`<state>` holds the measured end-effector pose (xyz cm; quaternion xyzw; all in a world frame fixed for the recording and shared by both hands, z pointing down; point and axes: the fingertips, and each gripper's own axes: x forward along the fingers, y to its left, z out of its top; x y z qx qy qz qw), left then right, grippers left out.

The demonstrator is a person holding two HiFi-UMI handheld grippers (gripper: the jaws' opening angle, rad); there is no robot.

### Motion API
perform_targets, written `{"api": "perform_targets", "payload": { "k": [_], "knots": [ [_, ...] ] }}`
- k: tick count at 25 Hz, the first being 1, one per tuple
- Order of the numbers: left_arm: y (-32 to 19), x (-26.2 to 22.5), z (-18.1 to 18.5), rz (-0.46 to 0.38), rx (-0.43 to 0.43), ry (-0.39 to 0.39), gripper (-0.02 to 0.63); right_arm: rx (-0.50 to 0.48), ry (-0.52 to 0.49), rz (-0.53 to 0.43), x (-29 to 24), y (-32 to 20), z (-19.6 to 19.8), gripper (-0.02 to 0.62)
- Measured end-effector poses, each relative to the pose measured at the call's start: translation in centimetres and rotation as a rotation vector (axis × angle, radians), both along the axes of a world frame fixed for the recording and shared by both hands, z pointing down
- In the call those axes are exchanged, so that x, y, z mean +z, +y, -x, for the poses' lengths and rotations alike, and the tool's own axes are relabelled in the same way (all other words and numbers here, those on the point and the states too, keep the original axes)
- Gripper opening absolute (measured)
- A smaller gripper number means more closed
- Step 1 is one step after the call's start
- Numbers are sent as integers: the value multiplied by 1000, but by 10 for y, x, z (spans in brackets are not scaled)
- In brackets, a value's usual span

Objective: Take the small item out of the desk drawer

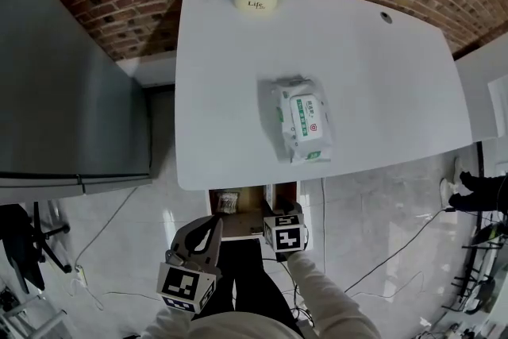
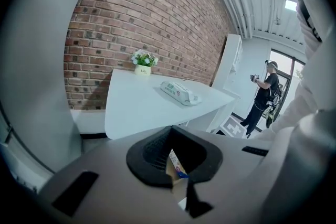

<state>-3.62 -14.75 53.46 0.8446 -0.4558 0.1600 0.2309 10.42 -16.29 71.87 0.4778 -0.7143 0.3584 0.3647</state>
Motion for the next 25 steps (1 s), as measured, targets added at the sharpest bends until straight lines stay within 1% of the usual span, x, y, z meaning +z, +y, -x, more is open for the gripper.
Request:
{"api": "perform_targets", "payload": {
  "k": [7, 11, 17, 22, 25],
  "knots": [
    [-4, 10, 0, 23, -11, 1, 17, 3, 48, 54, 31, -5, -3, 206],
    [-7, 15, 0, 31, -15, -1, 17, -51, 87, 85, 48, -6, -5, 207],
    [-11, 27, 1, 53, -17, -10, 17, -80, 105, 110, 65, -9, -4, 207],
    [-11, 35, -1, 72, -24, -12, 17, -83, 114, 139, 78, -10, -5, 207],
    [-10, 41, 0, 84, -32, -13, 17, -59, 116, 158, 87, -10, -9, 206]
  ]
}}
